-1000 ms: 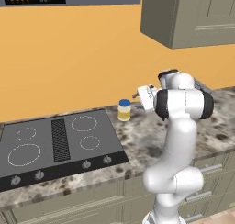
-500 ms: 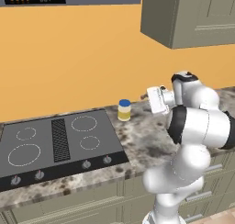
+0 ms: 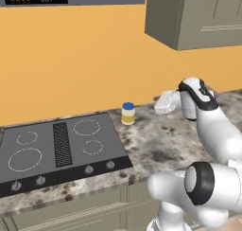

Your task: Collect the turmeric, mayonnaise, and shaker from the cabinet and place them next to the stove.

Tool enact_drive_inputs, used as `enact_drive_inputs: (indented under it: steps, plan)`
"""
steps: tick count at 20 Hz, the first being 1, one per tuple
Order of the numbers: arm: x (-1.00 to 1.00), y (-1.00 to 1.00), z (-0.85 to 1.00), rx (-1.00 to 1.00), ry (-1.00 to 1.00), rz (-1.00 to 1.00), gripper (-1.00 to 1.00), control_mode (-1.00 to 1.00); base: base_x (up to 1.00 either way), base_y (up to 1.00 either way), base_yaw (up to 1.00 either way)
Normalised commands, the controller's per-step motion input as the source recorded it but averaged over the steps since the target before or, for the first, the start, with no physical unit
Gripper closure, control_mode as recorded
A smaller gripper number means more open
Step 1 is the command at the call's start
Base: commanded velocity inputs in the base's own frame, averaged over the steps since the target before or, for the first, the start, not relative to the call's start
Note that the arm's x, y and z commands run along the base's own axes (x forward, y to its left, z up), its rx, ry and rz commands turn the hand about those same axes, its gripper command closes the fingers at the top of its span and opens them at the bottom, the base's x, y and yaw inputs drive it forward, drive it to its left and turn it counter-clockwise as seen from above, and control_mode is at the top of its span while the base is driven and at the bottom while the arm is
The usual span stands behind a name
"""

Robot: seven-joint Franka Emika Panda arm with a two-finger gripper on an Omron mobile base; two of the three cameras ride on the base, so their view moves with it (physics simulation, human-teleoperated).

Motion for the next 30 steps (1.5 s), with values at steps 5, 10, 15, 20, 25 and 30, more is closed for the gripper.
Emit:
enact_drive_inputs:
  steps: [5,10,15,20,25,30]
  plan:
    - [-0.22,0.00,0.37,0.08,0.40,-0.47,-1.00,-1.00,0.00,0.00,0.00]
    - [-0.16,0.00,0.20,0.04,0.41,-0.50,-1.00,-1.00,0.00,0.00,0.00]
    - [-0.41,0.00,0.01,0.00,0.34,-0.46,-1.00,-1.00,0.00,0.00,0.00]
    - [-0.93,-0.13,-0.09,0.00,0.16,-0.29,-1.00,-1.00,0.00,0.00,0.00]
    - [-1.00,-0.09,-0.03,0.00,0.00,-0.16,-1.00,-1.00,0.00,0.00,0.00]
    - [-0.81,-0.06,0.03,0.00,0.00,-0.12,-1.00,-1.00,0.00,0.00,0.00]
